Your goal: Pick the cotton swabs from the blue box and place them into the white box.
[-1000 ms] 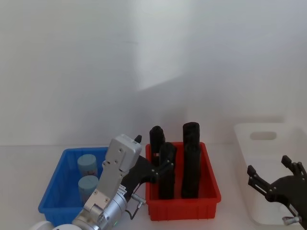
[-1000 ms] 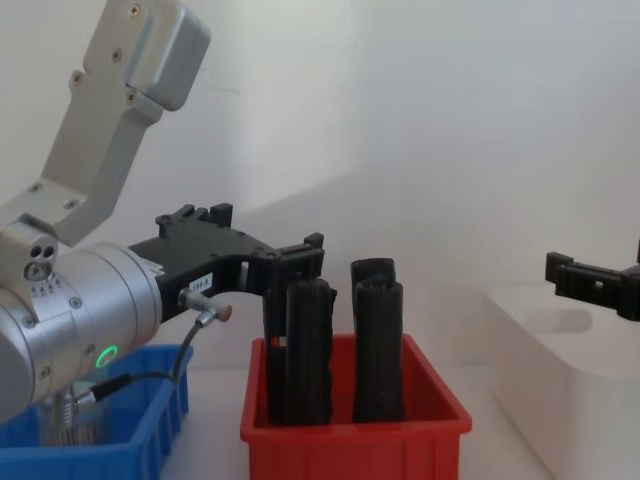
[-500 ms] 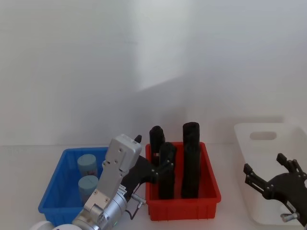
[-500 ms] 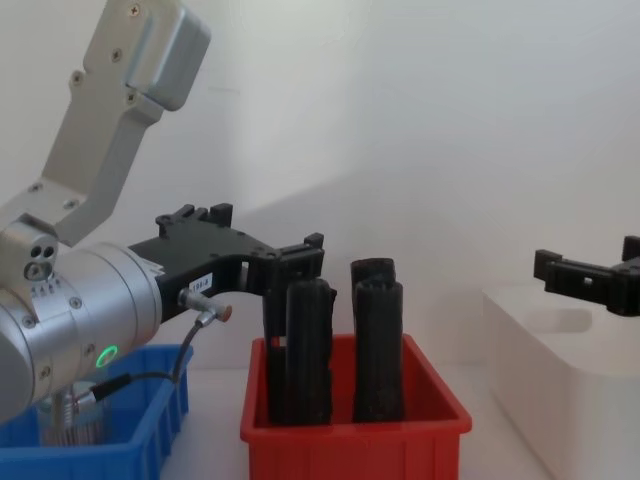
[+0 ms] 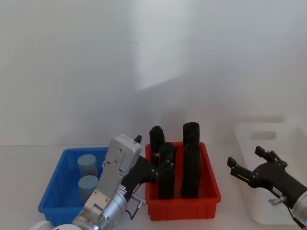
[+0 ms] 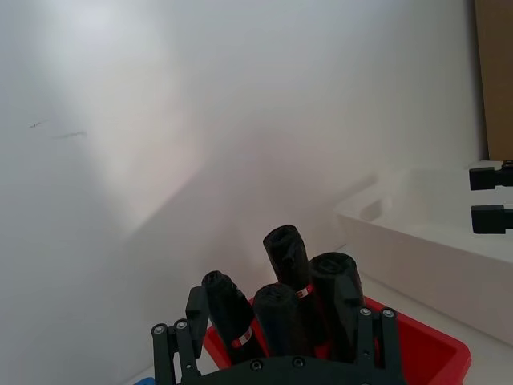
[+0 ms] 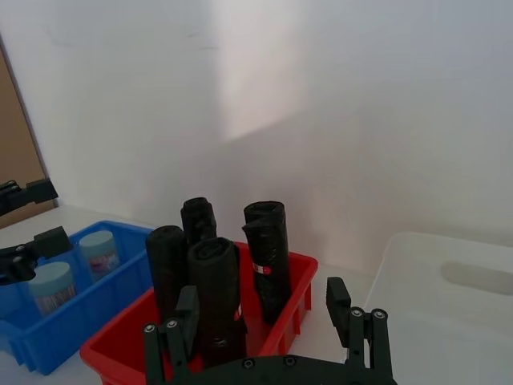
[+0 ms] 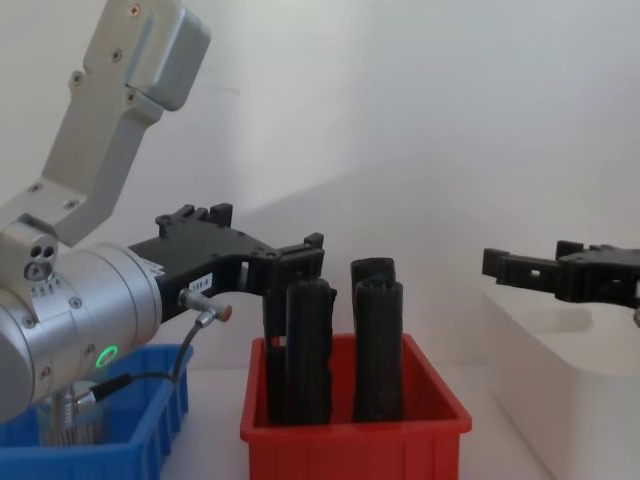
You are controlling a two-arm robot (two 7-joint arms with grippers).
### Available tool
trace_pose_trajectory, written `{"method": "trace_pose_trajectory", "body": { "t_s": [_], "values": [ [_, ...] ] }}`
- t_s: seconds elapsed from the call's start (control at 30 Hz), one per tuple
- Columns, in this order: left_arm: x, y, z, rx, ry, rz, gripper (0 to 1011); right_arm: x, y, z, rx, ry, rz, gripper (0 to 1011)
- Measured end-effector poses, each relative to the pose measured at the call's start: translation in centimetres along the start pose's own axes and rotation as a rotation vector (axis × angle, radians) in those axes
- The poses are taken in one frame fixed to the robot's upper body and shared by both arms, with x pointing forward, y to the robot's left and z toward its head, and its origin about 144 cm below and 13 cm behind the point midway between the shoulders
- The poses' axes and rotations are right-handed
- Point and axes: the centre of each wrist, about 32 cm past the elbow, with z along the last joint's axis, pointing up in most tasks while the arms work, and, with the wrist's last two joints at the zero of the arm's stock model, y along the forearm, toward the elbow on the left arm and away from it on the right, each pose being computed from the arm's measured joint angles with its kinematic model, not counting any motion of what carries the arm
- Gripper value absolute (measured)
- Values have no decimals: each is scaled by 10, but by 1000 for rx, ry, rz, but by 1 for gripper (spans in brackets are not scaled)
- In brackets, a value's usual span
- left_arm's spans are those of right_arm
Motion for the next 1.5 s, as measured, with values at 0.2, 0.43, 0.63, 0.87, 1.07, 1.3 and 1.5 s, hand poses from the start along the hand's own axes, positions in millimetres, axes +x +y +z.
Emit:
{"method": "trace_pose_trajectory", "body": {
  "t_s": [0.2, 0.43, 0.63, 0.87, 1.07, 1.3, 1.5],
  "values": [
    [0, 0, 0, 0, 0, 0, 1000, 12, 25, 4, -53, 43, 66, 1001],
    [0, 0, 0, 0, 0, 0, 1000, 20, 50, 10, -118, 68, 129, 1001],
    [0, 0, 0, 0, 0, 0, 1000, 21, 69, 16, -172, 72, 174, 1001],
    [0, 0, 0, 0, 0, 0, 1000, 20, 86, 22, -224, 60, 208, 1001],
    [0, 0, 0, 0, 0, 0, 999, 19, 99, 25, -257, 39, 226, 1002],
    [0, 0, 0, 0, 0, 0, 1000, 18, 113, 26, -290, 8, 238, 1001],
    [0, 0, 0, 0, 0, 0, 999, 16, 122, 25, -309, -18, 246, 1001]
  ]
}}
